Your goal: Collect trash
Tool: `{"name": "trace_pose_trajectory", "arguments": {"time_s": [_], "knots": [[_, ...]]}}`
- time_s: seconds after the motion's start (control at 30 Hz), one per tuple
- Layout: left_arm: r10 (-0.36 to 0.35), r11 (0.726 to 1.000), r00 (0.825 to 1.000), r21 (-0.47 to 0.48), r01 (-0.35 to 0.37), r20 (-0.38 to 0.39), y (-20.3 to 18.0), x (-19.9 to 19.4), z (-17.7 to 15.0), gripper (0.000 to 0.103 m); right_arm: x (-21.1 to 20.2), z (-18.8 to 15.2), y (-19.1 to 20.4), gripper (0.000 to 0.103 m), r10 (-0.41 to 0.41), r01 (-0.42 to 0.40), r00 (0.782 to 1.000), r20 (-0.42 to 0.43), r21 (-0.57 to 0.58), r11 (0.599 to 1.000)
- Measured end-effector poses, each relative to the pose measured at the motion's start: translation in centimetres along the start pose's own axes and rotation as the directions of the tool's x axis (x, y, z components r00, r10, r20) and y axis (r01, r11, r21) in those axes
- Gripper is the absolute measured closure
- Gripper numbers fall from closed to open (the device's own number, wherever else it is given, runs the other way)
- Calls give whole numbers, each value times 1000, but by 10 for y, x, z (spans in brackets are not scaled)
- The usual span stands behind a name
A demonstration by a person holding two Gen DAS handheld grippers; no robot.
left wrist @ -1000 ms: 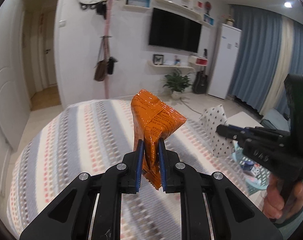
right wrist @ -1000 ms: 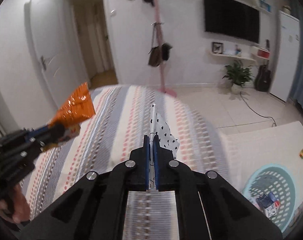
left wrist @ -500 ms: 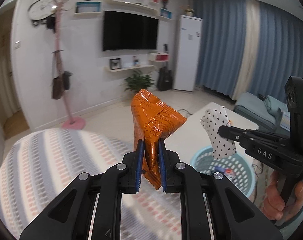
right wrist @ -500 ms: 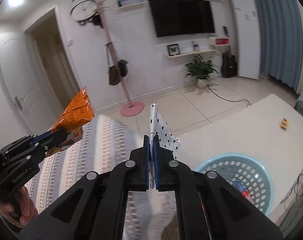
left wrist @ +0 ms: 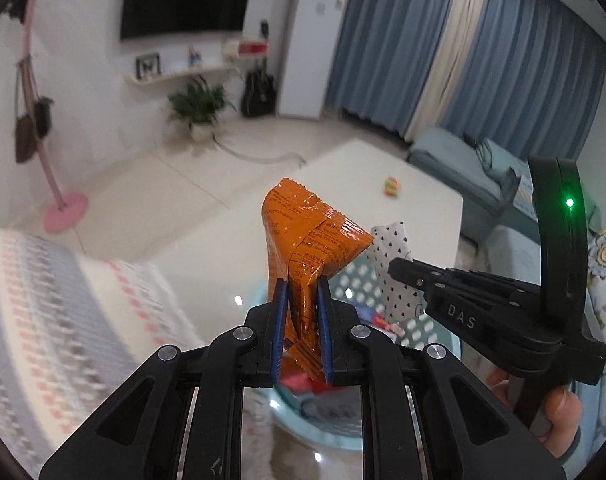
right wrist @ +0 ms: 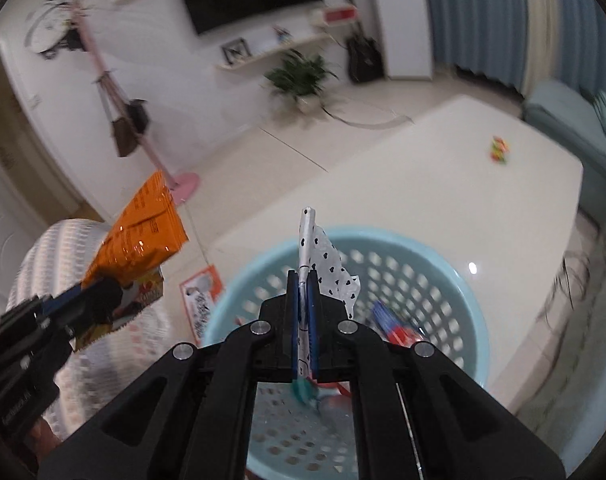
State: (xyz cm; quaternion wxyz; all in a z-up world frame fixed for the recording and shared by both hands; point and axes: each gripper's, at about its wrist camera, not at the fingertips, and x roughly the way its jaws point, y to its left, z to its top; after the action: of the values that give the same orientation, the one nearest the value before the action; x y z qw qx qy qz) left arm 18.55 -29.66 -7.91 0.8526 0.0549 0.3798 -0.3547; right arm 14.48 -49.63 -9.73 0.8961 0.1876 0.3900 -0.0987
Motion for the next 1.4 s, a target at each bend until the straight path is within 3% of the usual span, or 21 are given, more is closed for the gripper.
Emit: {"name": "trace_pose_trajectory", "arguments": {"time_s": [0.17,0.23,0.33,0.43,0.5,0.53,0.7,0.83,0.93,1.2,1.3,1.4], "knots": [[-52,998,995,-31,50,-90,0,31,-7,84,22,-14,-19,100,-52,54,997,-64,41,998],[-84,995,991,-61,78,-101,5,34,-9,69,25,-14,-23,100,-49,53,996,-73,51,997],[-99,993,991,-78,92,-86,7,29,-11,54,22,-17,-29,97,-35,40,997,-74,66,997],[-104,991,993,-86,98,-61,11,15,-13,39,14,-14,-34,82,-26,31,998,-59,70,997],[-111,989,993,-99,107,-39,15,3,-16,32,2,-14,-29,53,-23,26,999,-35,62,998],[-112,989,993,-103,109,-32,15,-1,-16,28,-5,-15,-26,48,-20,21,1000,-13,54,998],[-98,987,995,-124,101,30,14,-29,-14,24,-41,-18,0,47,6,-7,999,52,10,1000],[-13,994,991,-110,28,132,10,-68,-22,18,-73,-27,25,44,19,-12,991,130,-57,998],[65,993,977,-108,-44,204,4,-98,-32,16,-99,-38,41,38,7,15,978,207,-102,995],[292,955,897,-160,-251,332,4,-169,-70,15,-147,-67,89,37,-14,79,937,349,-173,982],[344,937,870,-181,-297,354,7,-188,-83,15,-160,-78,106,37,-1,79,924,383,-187,979],[345,938,865,-167,-304,365,5,-203,-92,12,-170,-86,123,37,23,62,920,391,-204,977]]}}
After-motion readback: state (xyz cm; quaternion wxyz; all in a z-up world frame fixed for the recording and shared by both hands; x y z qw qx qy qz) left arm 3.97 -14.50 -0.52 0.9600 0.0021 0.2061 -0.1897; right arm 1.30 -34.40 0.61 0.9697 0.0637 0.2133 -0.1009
